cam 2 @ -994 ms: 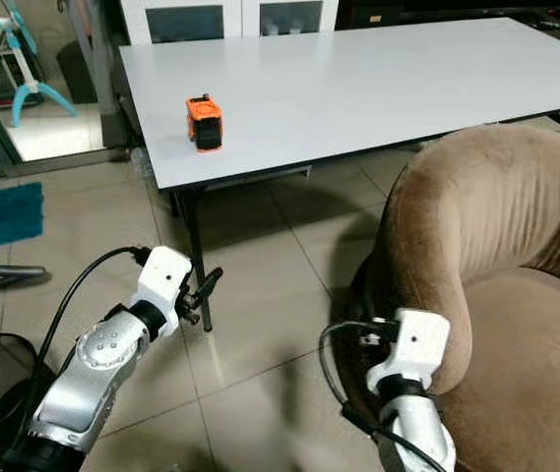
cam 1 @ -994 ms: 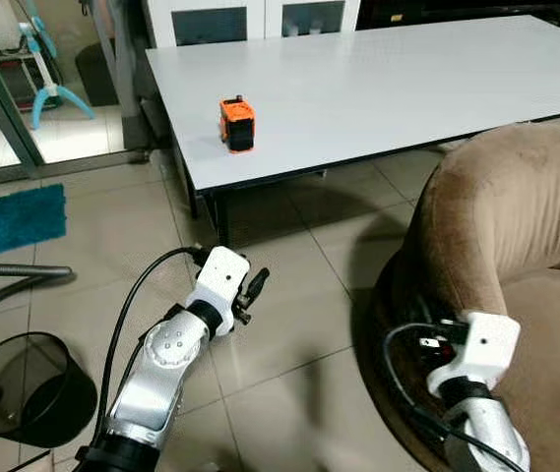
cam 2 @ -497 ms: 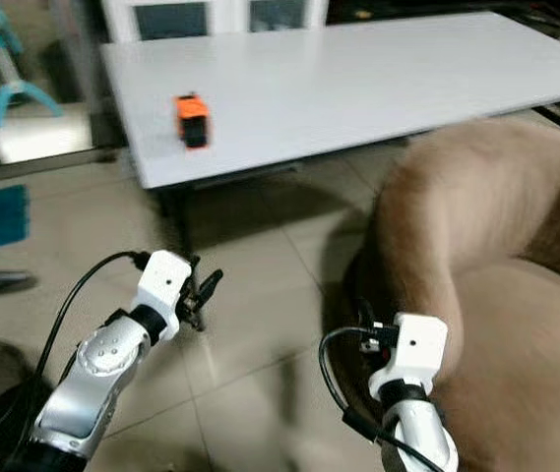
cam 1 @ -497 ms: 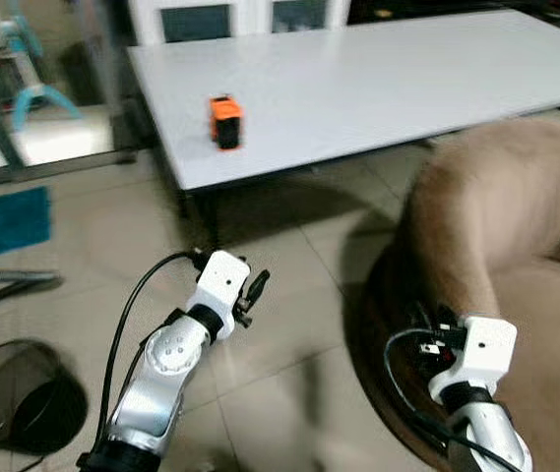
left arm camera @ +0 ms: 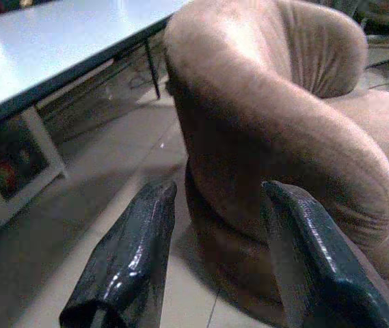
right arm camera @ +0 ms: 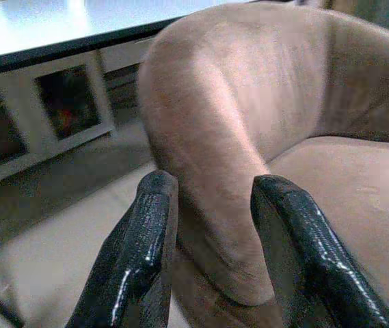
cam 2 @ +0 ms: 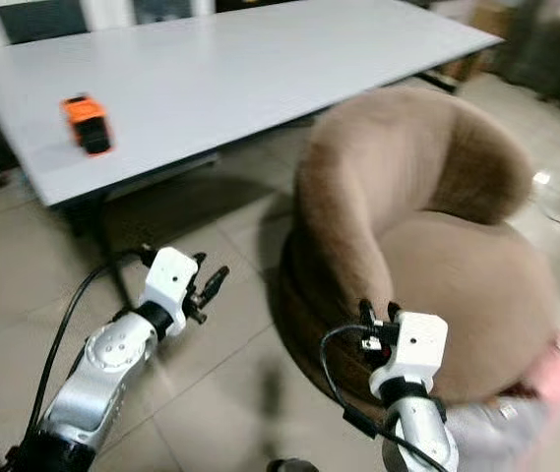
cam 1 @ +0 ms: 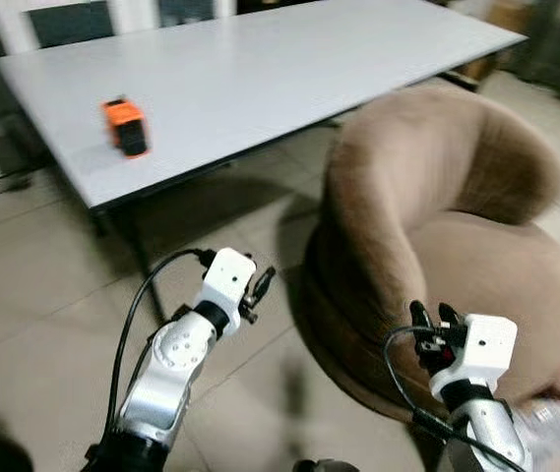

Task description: Move the pillow to the sofa from floor

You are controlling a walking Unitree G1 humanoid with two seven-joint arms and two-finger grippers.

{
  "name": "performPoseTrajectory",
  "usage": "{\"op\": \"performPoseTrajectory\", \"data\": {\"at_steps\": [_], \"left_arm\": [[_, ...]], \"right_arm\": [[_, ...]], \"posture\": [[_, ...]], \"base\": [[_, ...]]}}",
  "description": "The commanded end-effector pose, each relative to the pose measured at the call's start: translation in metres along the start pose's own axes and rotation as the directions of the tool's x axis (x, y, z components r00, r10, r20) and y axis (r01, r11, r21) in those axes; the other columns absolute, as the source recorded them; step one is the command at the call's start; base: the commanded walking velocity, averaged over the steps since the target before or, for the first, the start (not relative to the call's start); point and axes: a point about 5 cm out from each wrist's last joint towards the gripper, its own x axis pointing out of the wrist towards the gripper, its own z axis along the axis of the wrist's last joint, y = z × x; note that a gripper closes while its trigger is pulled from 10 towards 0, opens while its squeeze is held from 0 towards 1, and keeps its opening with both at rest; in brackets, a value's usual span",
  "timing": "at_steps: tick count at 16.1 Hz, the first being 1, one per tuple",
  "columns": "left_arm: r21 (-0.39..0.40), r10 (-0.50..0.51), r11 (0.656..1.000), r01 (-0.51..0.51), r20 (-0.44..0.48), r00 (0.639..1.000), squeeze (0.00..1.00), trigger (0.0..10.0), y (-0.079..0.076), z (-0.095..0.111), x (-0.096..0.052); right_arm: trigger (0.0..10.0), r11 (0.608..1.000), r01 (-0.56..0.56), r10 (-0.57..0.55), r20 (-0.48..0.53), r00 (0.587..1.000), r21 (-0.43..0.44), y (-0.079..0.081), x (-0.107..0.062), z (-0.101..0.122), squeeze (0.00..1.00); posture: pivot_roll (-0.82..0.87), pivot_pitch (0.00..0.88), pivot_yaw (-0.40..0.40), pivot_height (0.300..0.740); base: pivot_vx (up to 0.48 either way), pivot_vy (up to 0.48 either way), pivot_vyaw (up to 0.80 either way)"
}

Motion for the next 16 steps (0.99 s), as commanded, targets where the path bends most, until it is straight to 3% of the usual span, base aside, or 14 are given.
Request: {"op": "performPoseTrajectory", "data": {"at_steps": [1,2,3,6,16], "left_arm": [[0.000,0.002,1.000,-0.002,0.004,1.000,0.00,10.0,0.0003,0.0010,0.0022],[-0.003,-0.001,1.000,0.001,0.002,1.000,0.00,10.0,0.0001,0.0008,0.0024],[-0.007,0.007,1.000,-0.007,-0.001,1.000,0.00,10.0,0.0007,0.0000,0.0021],[-0.006,0.031,1.000,-0.031,-0.007,0.999,0.00,10.0,0.0028,-0.0032,0.0005],[-0.034,-0.007,0.999,0.007,0.012,1.000,0.00,10.0,-0.0034,-0.0016,0.0020]], "right_arm": [[10.0,0.999,0.032,-0.032,0.000,0.999,-0.008,-0.0063,-0.0004,0.0017,0.00],[10.0,0.999,0.031,-0.031,-0.003,1.000,-0.009,-0.0065,-0.0006,0.0012,0.00],[10.0,0.996,0.048,-0.047,0.004,0.999,-0.070,-0.0089,-0.0009,0.0015,0.00],[10.0,0.998,0.054,-0.054,0.004,0.999,-0.037,-0.0100,0.0020,0.0030,0.00],[10.0,0.992,0.095,-0.096,-0.015,0.995,-0.079,-0.0149,-0.0019,0.0005,0.00]], "posture": [[-0.04,0.016,-0.051,0.740],[-0.04,0.016,-0.051,0.740],[-0.04,0.014,-0.055,0.740],[-0.04,0.013,-0.063,0.740],[-0.06,0.019,-0.049,0.740]], "base": [[0.000,0.000,-0.77],[0.000,0.000,-0.77],[0.000,0.000,-0.77],[0.000,0.000,-0.78],[0.000,0.000,-0.75]]}}
